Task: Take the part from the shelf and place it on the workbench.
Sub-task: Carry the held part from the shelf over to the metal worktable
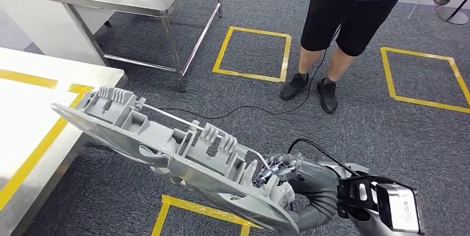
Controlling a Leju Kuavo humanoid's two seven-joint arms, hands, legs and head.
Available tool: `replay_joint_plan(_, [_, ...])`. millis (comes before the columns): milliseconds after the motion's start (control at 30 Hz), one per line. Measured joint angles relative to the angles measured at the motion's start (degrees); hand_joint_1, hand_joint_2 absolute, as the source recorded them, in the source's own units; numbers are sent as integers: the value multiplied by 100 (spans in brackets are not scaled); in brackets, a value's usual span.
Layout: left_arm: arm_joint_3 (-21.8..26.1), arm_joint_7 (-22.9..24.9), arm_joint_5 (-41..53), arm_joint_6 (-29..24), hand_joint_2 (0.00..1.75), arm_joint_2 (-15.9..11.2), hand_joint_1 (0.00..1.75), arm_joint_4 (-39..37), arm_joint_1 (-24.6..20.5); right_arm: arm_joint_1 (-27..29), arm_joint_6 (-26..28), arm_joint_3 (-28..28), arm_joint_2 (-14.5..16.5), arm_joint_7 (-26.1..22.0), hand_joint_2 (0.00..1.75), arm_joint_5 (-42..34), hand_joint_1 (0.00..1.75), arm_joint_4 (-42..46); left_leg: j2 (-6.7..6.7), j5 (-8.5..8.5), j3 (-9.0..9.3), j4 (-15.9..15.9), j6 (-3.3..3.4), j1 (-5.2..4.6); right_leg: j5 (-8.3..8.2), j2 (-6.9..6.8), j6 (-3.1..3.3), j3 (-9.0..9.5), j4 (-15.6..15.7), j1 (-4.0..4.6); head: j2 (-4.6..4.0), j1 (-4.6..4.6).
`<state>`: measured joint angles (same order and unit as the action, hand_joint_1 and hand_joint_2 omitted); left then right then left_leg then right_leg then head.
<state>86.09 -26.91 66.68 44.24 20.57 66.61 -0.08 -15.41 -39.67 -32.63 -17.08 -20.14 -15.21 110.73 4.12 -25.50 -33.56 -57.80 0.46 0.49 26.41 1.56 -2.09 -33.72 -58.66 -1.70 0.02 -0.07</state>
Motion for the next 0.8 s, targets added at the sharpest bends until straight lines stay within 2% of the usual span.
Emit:
replay_joint_plan(67, [7,-9,8,-14,175,4,0,-3,6,-36,-22,-29,-4,-10,175,54,175,0,33,-5,-25,-5,-63,19,-14,-48,94,4,12,25,0,-2])
replay_joint_plan(133, [10,-17,16,-32,175,14,0,-9,5,-96,-35,-53,-3,-18,175,93,175,0,-87,-107,-103,-153,-117,32,-24,-101,165,18,27,14,0,-16])
replay_joint_plan(200, [9,-25,21,-44,175,17,0,-14,-3,-138,-48,-67,-2,-36,175,106,175,-5,-277,-413,-383,-737,-157,36,-15,-166,227,32,34,20,0,-39])
replay_joint_plan(267, [9,-32,33,-44,175,18,0,-25,-8,-156,-62,-88,-2,-75,175,107,175,-25,-339,-707,-766,-1494,-178,46,0,-242,258,36,32,48,0,-46])
replay_joint_plan(300, [9,-33,42,-40,175,20,0,-33,-7,-165,-71,-103,-2,-98,175,107,175,-38,-343,-730,-874,-1679,-179,49,6,-282,266,39,32,59,0,-47])
replay_joint_plan(333, [10,-35,53,-28,175,21,0,-40,-7,-179,-85,-121,-2,-121,175,107,175,-51,-350,-645,-870,-1636,-175,49,14,-323,273,46,32,68,0,-46])
replay_joint_plan(367, [10,-39,67,-14,175,19,0,-44,-6,-199,-105,-140,-2,-144,175,112,175,-62,-375,-469,-747,-1361,-163,48,22,-360,274,58,31,75,0,-46])
replay_joint_plan(400, [12,-43,82,-1,175,15,0,-45,-7,-226,-132,-158,-3,-169,175,123,175,-71,-442,-261,-542,-945,-140,41,34,-394,269,73,32,81,0,-47])
replay_joint_plan(467, [14,-53,113,14,175,8,0,-45,-21,-280,-176,-190,-12,-215,175,168,175,-78,-598,-26,-201,-258,-87,-4,59,-448,237,94,29,112,0,-44])
replay_joint_plan(500, [15,-58,122,16,175,5,0,-45,-30,-297,-185,-209,-17,-233,175,192,175,-80,-637,-5,-135,-112,-61,-28,70,-478,216,99,29,125,0,-42])
replay_joint_plan(567, [19,-73,144,16,175,2,0,-44,-39,-325,-189,-256,-27,-265,175,239,175,-87,-575,-14,-124,-65,-6,-57,84,-550,166,114,44,131,0,-40])
replay_joint_plan(633, [20,-89,181,14,175,0,0,-45,-42,-361,-189,-307,-43,-286,175,283,175,-96,-492,26,-62,1,63,-35,146,-498,129,81,-47,115,1,-36])
replay_joint_plan(667, [20,-96,195,11,175,1,0,-45,-51,-379,-181,-331,-59,-281,175,288,175,-103,-452,52,-27,35,96,-18,238,-415,129,-7,-238,108,1,-26])
replay_joint_plan(733, [20,-103,201,3,175,4,0,-52,-72,-394,-126,-383,-97,-192,175,161,175,-148,-374,73,-9,56,131,-1,519,-242,153,-369,-959,93,0,-4])
replay_joint_plan(767, [20,-103,199,-1,175,5,0,-57,-78,-394,-78,-406,-112,-118,175,24,175,-194,-335,73,-10,54,134,-1,635,-208,151,-574,-1339,89,0,3])
replay_joint_plan(800, [20,-102,192,-2,175,7,0,-63,-79,-394,-24,-422,-120,-44,175,-134,175,-249,-296,71,-10,53,134,-2,679,-194,129,-719,-1575,85,0,4])
